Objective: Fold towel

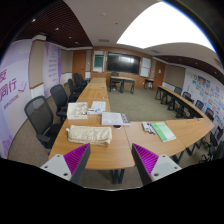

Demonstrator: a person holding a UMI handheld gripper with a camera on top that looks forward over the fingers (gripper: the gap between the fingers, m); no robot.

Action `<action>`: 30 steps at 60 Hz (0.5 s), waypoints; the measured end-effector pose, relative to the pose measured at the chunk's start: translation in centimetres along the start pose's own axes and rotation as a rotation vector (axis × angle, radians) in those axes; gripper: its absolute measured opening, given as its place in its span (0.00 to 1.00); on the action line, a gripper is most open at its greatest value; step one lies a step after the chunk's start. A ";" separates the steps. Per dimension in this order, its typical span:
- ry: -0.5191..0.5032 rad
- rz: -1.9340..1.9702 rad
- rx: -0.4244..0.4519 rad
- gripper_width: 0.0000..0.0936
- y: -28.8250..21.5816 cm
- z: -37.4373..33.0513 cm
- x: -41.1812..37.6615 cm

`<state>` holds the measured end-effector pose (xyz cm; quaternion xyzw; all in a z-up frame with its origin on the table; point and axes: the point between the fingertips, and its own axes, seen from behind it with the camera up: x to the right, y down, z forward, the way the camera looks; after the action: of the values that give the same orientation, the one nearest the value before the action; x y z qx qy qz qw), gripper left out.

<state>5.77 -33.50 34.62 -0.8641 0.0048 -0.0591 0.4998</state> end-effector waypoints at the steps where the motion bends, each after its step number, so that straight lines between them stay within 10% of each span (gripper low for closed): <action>1: 0.000 0.001 -0.006 0.91 0.0 -0.5 -0.5; 30: -0.110 0.006 -0.162 0.91 9.5 13.9 -18.1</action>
<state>-10.26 -25.05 17.74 -0.9037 -0.0153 -0.0091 0.4278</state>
